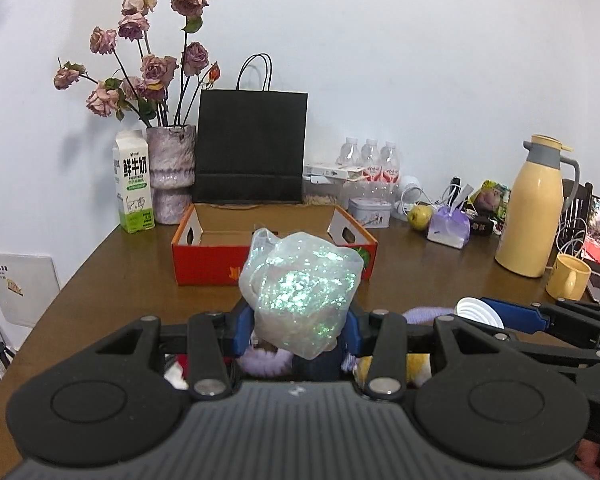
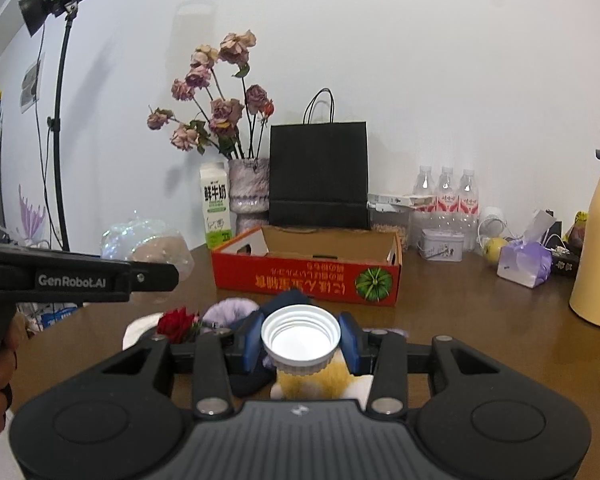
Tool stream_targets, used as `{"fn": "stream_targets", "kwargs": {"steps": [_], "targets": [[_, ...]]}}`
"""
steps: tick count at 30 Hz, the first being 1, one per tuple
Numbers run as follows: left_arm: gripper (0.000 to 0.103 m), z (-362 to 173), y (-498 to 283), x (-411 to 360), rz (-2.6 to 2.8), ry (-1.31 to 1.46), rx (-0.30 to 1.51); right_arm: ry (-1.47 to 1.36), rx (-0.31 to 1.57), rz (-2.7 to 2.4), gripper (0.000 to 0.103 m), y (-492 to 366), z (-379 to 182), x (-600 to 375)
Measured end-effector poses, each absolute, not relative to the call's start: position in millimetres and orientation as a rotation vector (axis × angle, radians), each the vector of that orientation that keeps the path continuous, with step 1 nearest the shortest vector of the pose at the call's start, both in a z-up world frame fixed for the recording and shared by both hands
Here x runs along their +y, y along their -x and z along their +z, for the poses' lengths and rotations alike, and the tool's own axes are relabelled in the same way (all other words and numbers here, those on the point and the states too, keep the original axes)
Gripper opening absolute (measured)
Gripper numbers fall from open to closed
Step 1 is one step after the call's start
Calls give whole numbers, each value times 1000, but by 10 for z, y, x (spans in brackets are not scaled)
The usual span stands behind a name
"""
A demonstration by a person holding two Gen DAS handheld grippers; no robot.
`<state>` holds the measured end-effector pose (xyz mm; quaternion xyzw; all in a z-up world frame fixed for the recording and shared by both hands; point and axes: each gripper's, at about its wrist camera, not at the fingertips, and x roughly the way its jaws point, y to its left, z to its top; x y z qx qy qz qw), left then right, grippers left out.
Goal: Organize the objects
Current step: 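Carry the bag and cap with both grippers over the red box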
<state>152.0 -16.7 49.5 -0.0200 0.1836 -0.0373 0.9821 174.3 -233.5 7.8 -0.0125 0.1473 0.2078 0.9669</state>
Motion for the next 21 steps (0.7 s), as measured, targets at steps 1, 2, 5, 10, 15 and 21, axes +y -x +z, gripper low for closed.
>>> {"fn": "stream_targets", "kwargs": {"steps": [1,2,5,10,15,21], "targets": [[45,524,-1557,-160,-74,39,367,24,293,420,39,-1782,113,-2326],[45,549,-1593,-156,-71,39,364,24,290,419,39,-1821,145,-2316],[45,622,-1722,-140,-66,47,364,22,286,420,39,-1951,239,-2281],[45,694,-1946,-130,-72,62,374,28,292,422,39,-2173,340,-2208],[45,745,-2204,-119,-80,69,390,27,308,424,39,-2440,416,-2139],[45,793,-2499,-116,-65,61,414,35,319,422,39,-2757,493,-2059]]}}
